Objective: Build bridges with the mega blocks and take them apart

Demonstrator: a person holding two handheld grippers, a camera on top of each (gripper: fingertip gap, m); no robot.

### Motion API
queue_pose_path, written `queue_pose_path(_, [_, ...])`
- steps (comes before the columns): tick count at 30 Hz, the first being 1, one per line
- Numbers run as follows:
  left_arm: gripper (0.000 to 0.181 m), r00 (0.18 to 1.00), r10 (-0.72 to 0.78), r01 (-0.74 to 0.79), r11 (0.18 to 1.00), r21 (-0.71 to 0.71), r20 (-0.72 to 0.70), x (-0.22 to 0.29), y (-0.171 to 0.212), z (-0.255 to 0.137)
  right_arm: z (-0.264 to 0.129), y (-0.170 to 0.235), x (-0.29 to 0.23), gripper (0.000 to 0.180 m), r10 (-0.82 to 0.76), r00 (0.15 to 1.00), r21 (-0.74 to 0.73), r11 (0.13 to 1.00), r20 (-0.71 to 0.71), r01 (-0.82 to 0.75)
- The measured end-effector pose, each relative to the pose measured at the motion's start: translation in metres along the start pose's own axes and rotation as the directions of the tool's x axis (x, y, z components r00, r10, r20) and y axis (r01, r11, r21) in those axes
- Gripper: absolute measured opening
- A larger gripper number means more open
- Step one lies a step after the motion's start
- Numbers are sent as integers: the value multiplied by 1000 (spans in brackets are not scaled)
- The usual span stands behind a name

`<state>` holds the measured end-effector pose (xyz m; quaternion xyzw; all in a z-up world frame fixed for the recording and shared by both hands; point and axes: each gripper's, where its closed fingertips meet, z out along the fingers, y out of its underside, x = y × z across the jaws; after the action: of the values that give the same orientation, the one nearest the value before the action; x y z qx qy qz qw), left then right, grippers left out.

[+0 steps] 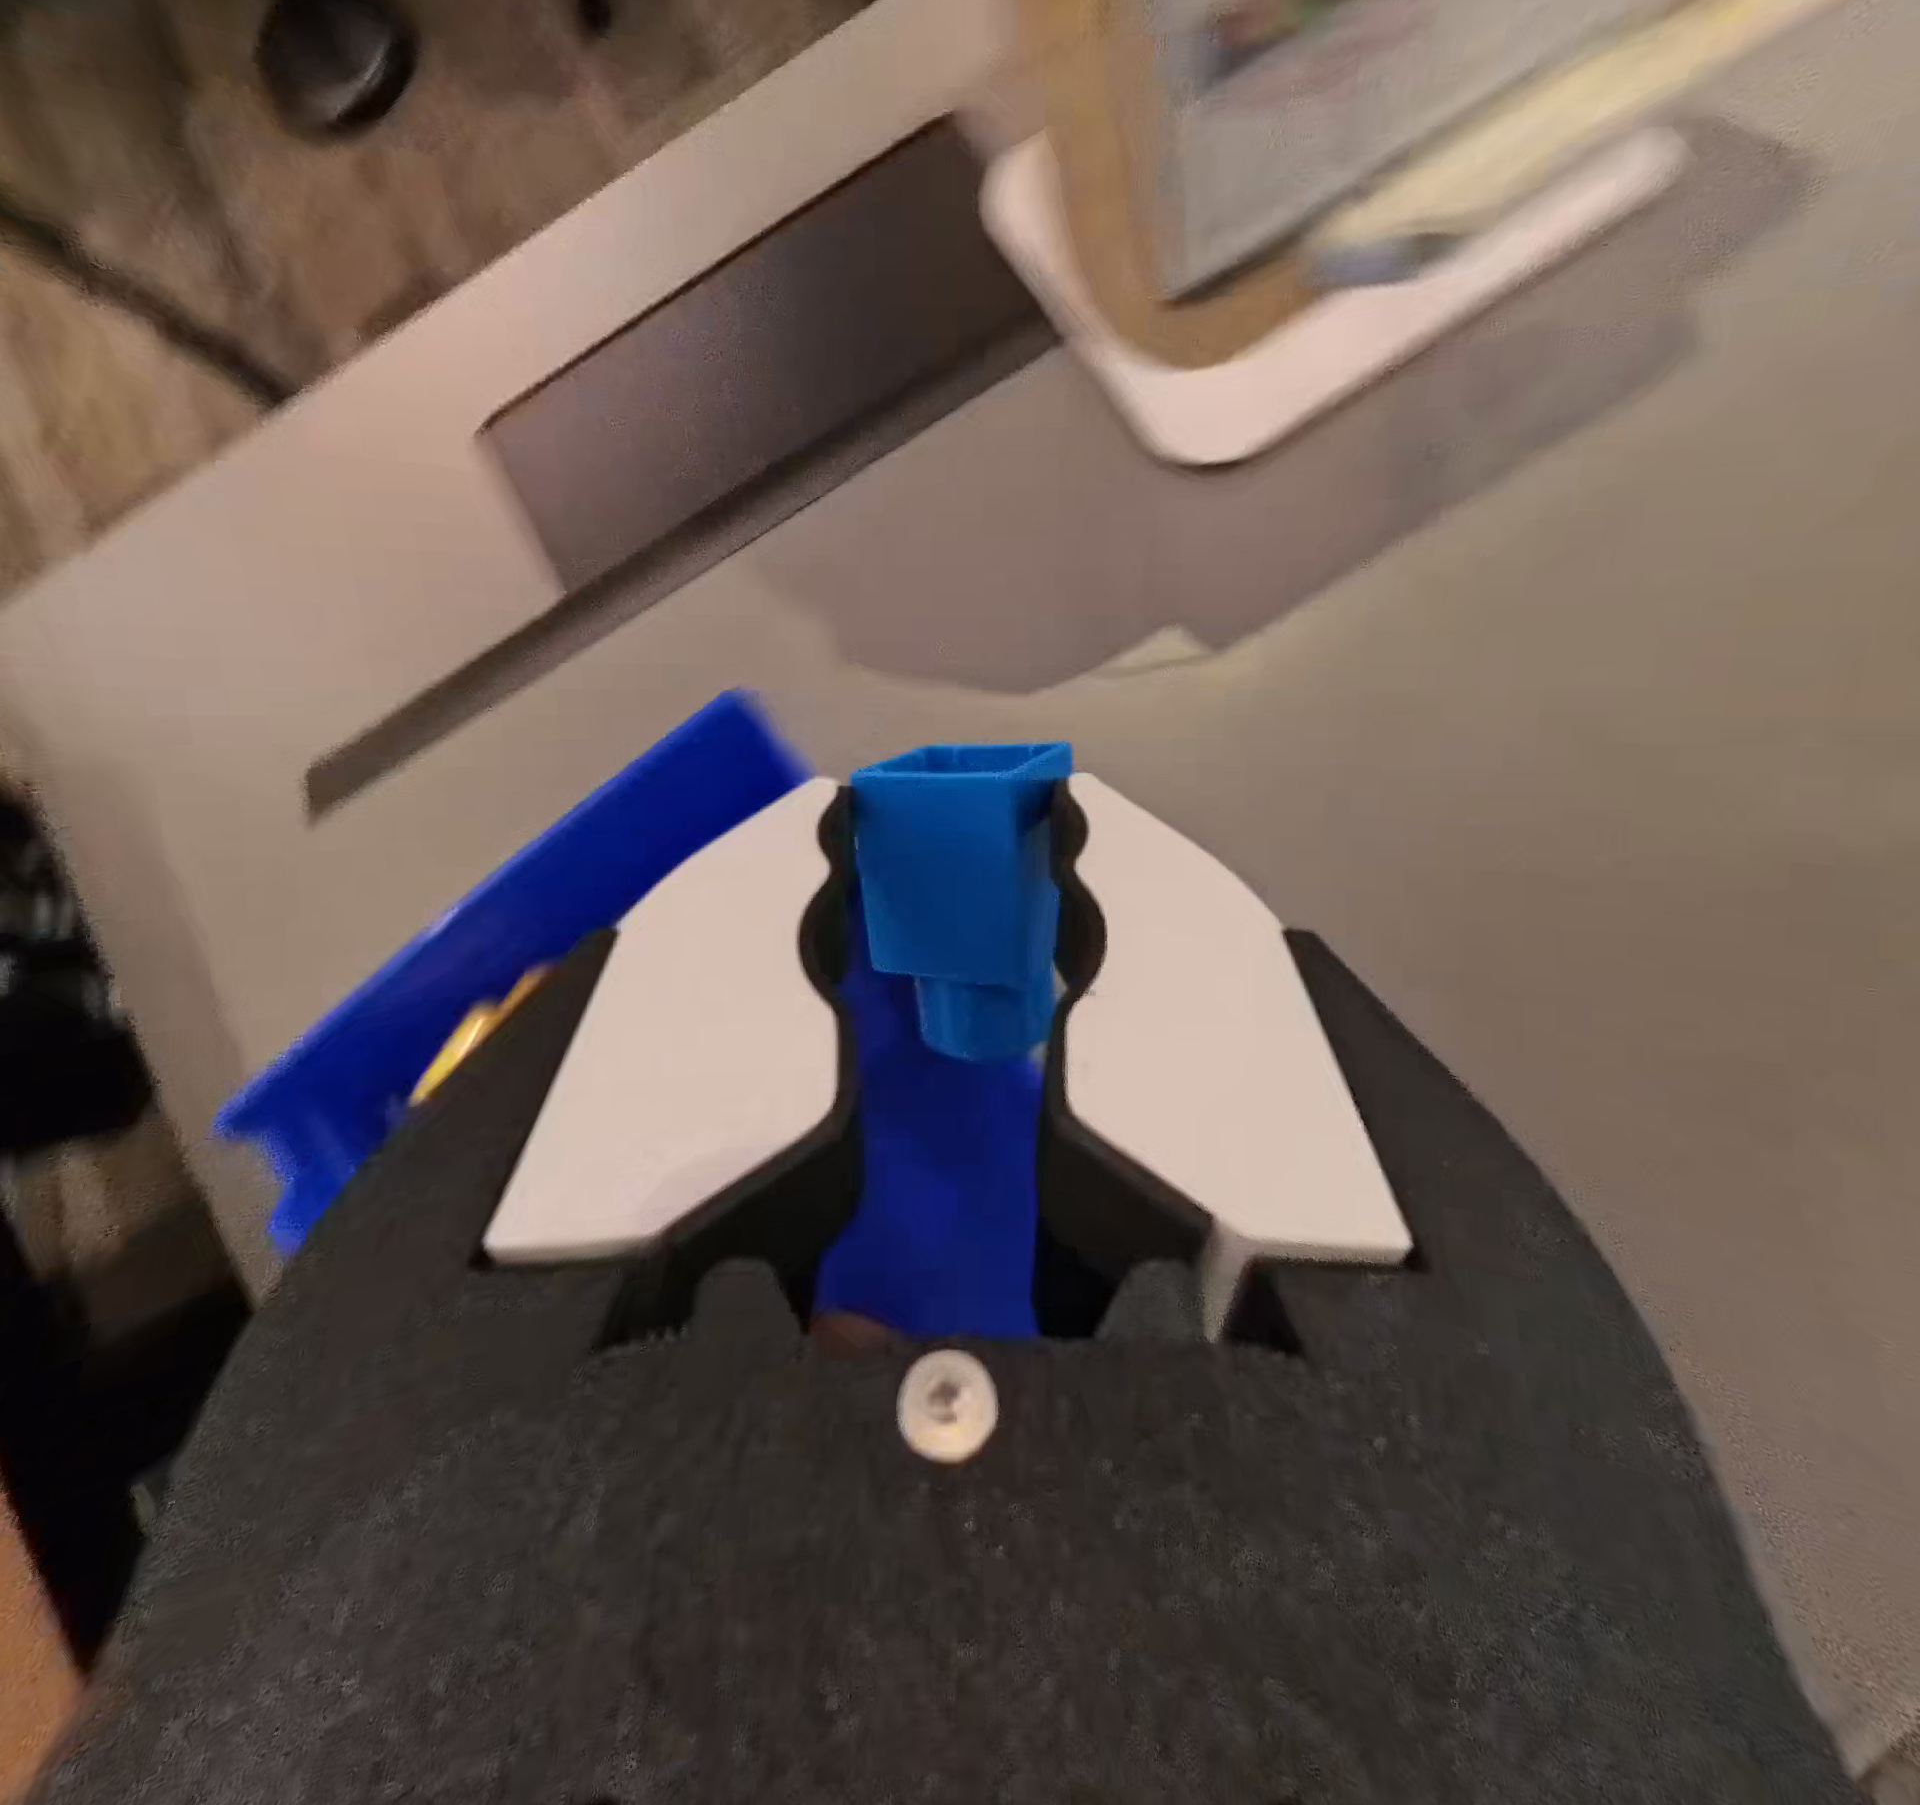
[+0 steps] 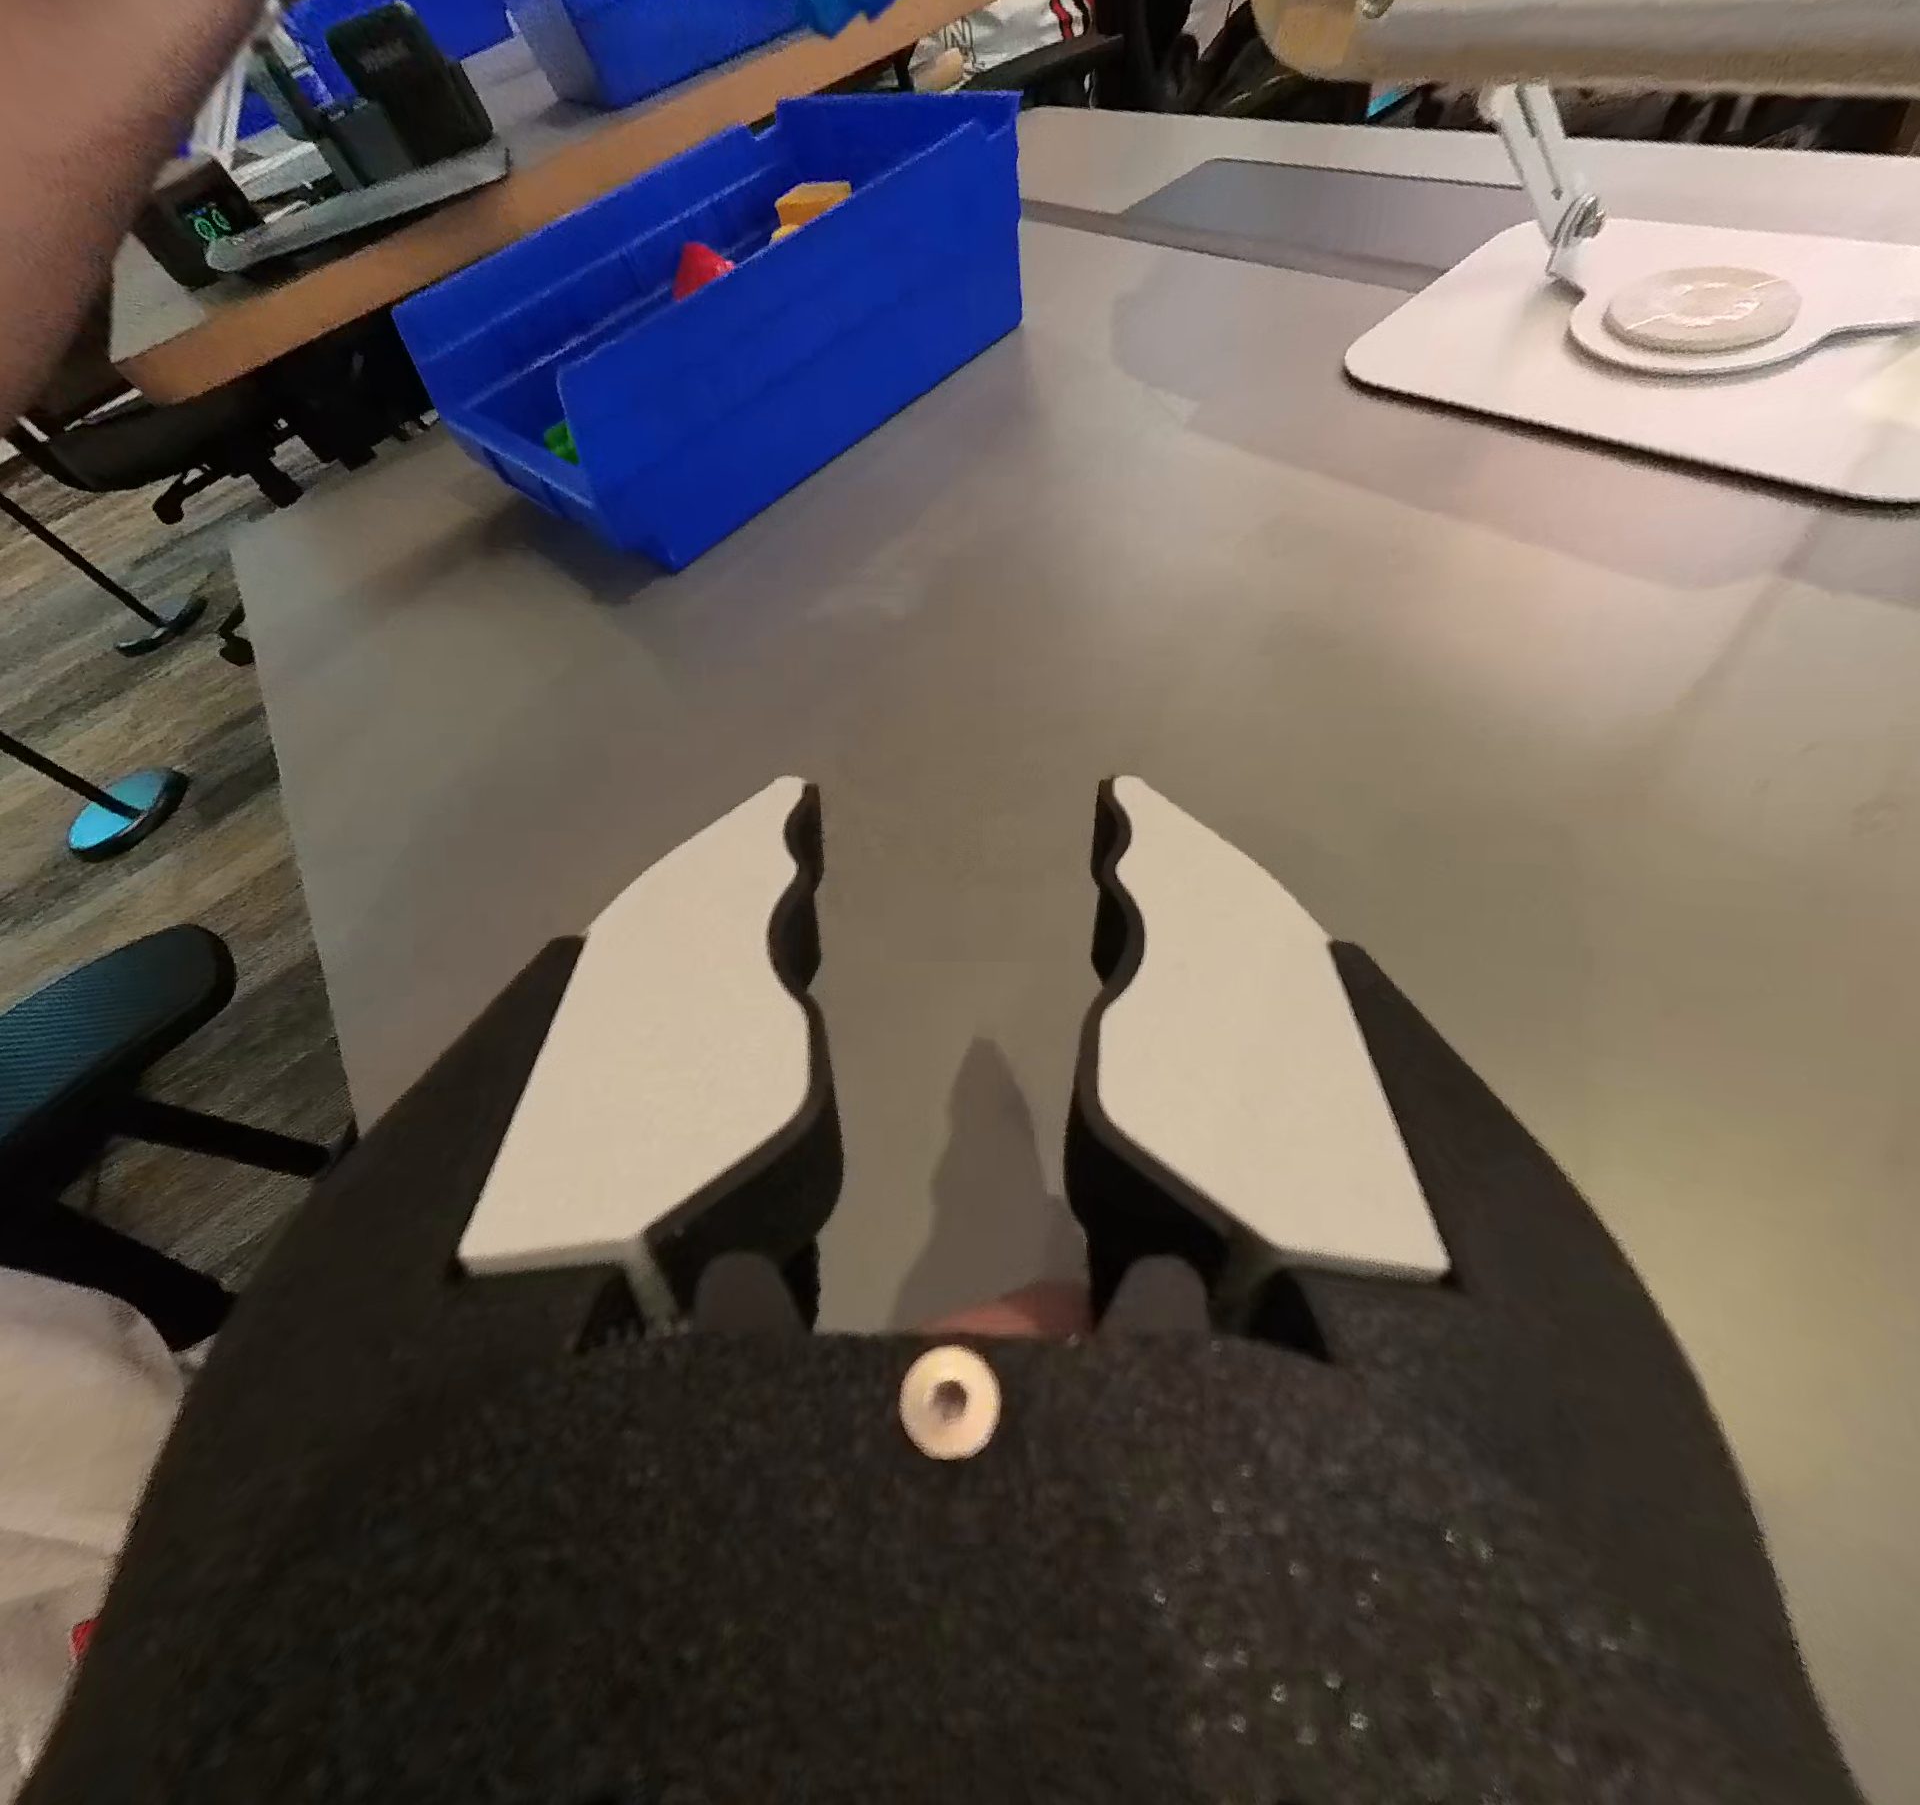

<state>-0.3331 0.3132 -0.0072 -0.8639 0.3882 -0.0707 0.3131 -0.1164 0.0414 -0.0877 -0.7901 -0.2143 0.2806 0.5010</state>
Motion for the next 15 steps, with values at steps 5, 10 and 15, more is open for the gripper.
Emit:
queue_pose_path(5, [36,888,381,-387,922,28,-257,127,-2,18,-6,-4,3,50,-4,1000,9,1000,-15,4])
queue_pose_path(10, [36,759,494,-554,832,-21,-424,194,42,52,-7,0,4,51,-1,1000,-12,1000,-9,1])
queue_pose_path(15, [36,726,531,-616,785,-68,-437,218,81,78,-10,7,8,50,15,1000,-22,1000,-10,-15])
